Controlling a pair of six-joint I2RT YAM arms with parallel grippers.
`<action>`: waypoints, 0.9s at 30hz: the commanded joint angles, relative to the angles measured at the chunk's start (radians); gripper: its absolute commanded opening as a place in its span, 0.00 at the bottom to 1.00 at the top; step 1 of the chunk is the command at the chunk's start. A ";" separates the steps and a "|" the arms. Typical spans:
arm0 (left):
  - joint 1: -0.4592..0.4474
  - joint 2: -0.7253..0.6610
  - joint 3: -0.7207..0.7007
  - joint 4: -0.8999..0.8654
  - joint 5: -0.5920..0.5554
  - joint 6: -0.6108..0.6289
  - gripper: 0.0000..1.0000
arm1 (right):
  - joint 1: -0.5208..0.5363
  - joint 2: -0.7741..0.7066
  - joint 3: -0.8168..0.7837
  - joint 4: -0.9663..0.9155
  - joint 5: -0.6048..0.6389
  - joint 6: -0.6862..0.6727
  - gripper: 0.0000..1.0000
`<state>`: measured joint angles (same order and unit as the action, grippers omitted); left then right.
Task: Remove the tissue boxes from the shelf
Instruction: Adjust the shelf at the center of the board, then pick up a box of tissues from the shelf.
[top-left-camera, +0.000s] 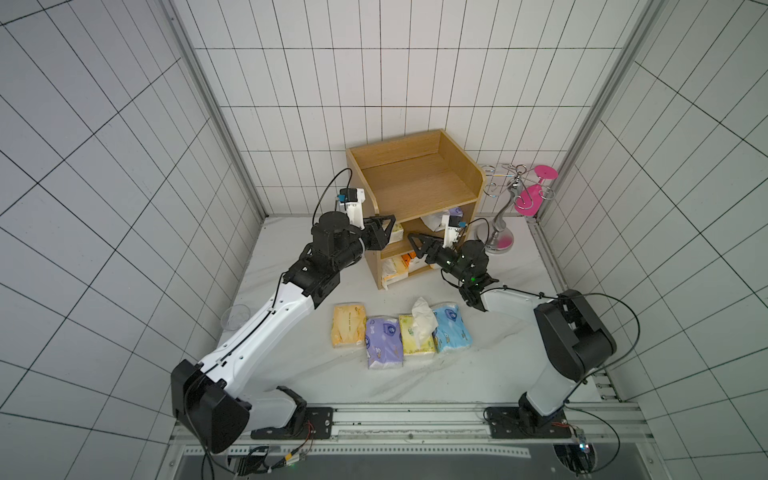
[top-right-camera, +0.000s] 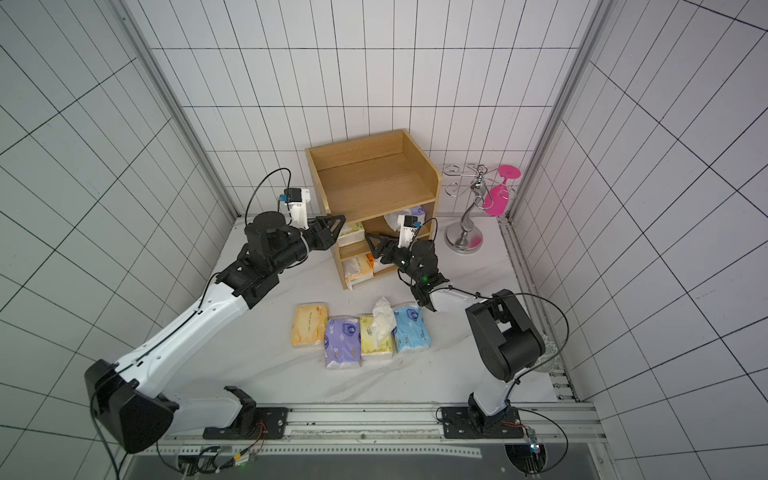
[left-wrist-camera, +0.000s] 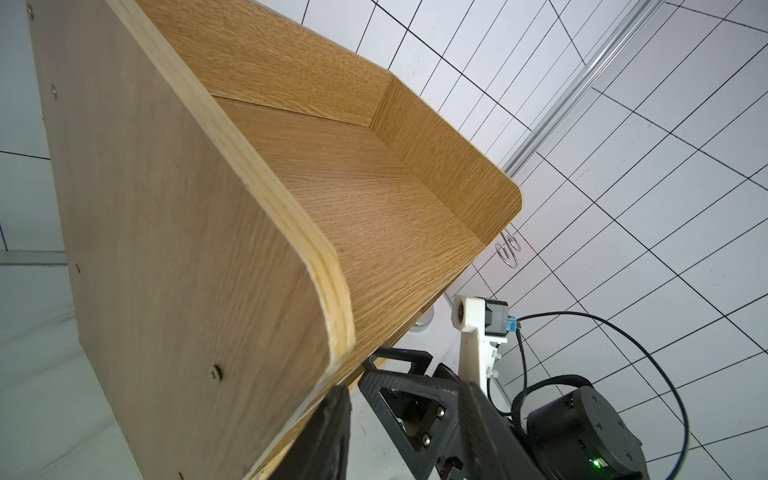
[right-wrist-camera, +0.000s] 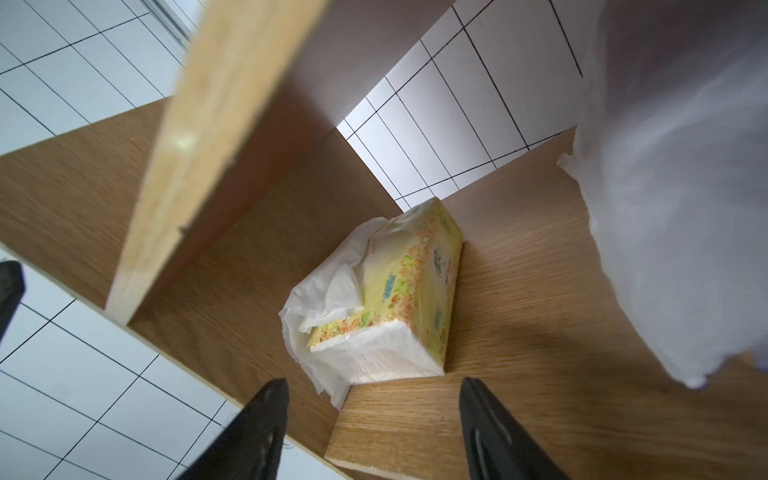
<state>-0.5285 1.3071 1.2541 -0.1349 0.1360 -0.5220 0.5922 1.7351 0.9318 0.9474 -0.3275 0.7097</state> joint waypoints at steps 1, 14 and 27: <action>-0.001 0.005 0.024 -0.009 0.025 0.009 0.46 | 0.022 0.032 0.078 0.062 0.038 0.019 0.70; 0.020 -0.017 0.010 -0.011 0.060 -0.008 0.47 | 0.067 0.171 0.192 -0.047 0.135 -0.006 0.68; 0.034 -0.044 -0.021 0.003 0.096 -0.027 0.47 | 0.103 0.230 0.268 -0.175 0.151 -0.040 0.36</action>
<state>-0.5007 1.2919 1.2449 -0.1390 0.2146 -0.5457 0.6876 1.9507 1.1713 0.8742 -0.1913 0.6895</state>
